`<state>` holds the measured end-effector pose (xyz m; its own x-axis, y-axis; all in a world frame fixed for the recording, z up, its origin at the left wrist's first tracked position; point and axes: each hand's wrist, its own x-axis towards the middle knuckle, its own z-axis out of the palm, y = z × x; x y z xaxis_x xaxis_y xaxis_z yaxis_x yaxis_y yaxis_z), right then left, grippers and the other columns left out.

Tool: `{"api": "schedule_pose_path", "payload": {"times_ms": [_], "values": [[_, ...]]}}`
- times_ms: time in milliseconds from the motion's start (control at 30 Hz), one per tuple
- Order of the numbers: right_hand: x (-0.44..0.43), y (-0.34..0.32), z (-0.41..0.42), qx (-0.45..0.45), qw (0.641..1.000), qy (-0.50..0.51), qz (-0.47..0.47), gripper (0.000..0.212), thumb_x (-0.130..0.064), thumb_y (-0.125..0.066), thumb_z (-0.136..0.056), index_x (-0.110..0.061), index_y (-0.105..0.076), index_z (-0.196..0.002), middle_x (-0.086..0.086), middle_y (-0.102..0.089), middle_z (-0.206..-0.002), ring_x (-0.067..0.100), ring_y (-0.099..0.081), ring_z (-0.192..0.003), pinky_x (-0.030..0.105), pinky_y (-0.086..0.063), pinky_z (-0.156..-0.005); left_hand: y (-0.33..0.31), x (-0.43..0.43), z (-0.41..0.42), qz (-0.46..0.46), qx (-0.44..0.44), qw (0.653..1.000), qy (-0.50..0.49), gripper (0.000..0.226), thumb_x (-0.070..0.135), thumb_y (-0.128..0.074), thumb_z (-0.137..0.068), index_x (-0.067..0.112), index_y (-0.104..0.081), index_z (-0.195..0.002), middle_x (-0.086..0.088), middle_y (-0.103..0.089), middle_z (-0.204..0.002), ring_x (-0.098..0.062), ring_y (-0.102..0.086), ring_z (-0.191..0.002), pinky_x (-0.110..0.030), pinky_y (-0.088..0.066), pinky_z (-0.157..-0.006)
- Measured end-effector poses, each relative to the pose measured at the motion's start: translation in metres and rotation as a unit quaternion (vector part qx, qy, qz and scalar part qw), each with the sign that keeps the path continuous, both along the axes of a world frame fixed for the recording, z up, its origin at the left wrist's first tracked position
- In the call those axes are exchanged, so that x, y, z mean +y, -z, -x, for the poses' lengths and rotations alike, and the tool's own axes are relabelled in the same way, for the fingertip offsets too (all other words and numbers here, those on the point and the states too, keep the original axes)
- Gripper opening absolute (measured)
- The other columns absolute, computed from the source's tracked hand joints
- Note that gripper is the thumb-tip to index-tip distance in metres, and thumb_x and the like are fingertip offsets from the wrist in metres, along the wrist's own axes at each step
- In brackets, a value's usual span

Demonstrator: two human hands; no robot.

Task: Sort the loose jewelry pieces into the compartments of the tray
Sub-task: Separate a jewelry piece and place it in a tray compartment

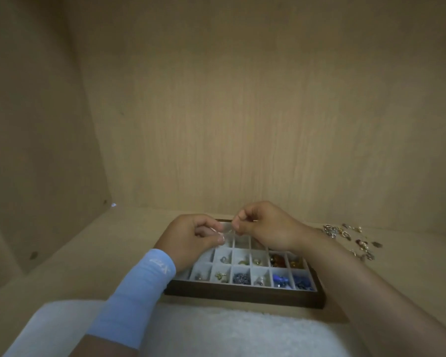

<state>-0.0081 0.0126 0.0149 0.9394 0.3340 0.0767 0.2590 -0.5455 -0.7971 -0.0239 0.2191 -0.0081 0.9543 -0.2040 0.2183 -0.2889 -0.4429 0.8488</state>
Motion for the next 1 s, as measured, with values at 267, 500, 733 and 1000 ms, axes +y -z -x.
{"api": "schedule_pose_path", "payload": {"times_ms": [267, 500, 733, 1000], "values": [[0.008, 0.010, -0.003, -0.070, 0.988, -0.026, 0.138, 0.013, -0.028, -0.063, -0.095, -0.032, -0.070, -0.085, -0.012, -0.070, -0.084, -0.004, -0.061, -0.079, 0.016, -0.045, -0.068, 0.006, 0.001, -0.005, -0.107, -0.029, 0.993, 0.042, 0.013, 0.021, -0.082, -0.076, 0.031, -0.076, -0.071, 0.013, -0.073, -0.077, 0.001, -0.066, -0.077, -0.017, -0.051, -0.079], [0.015, 0.018, 0.002, -0.092, 0.979, -0.056, 0.172, 0.014, -0.031, -0.065, -0.095, -0.025, -0.075, -0.088, -0.009, -0.070, -0.078, 0.002, -0.063, -0.071, 0.025, -0.051, -0.068, 0.003, 0.012, -0.007, -0.186, -0.049, 0.981, 0.033, 0.010, 0.027, -0.072, -0.085, 0.036, -0.075, -0.085, 0.012, -0.066, -0.089, -0.007, -0.060, -0.088, -0.024, -0.049, -0.085], [0.019, 0.021, 0.004, -0.149, 0.971, -0.051, 0.179, 0.004, -0.030, -0.075, -0.087, -0.030, -0.079, -0.086, -0.021, -0.070, -0.078, -0.003, -0.065, -0.076, 0.026, -0.056, -0.072, 0.006, 0.014, -0.005, -0.276, -0.070, 0.958, 0.021, 0.012, 0.039, -0.067, -0.085, 0.048, -0.059, -0.088, 0.015, -0.057, -0.103, -0.010, -0.045, -0.110, -0.035, -0.041, -0.100], [0.021, 0.024, 0.012, -0.140, 0.964, -0.051, 0.218, 0.012, -0.029, -0.069, -0.091, -0.029, -0.081, -0.094, -0.019, -0.071, -0.086, 0.000, -0.064, -0.079, 0.035, -0.057, -0.078, 0.010, 0.008, -0.004, -0.302, -0.050, 0.952, 0.026, 0.038, 0.046, -0.061, -0.085, 0.040, -0.057, -0.122, 0.015, -0.056, -0.123, -0.010, -0.041, -0.122, -0.036, -0.037, -0.107]]}}
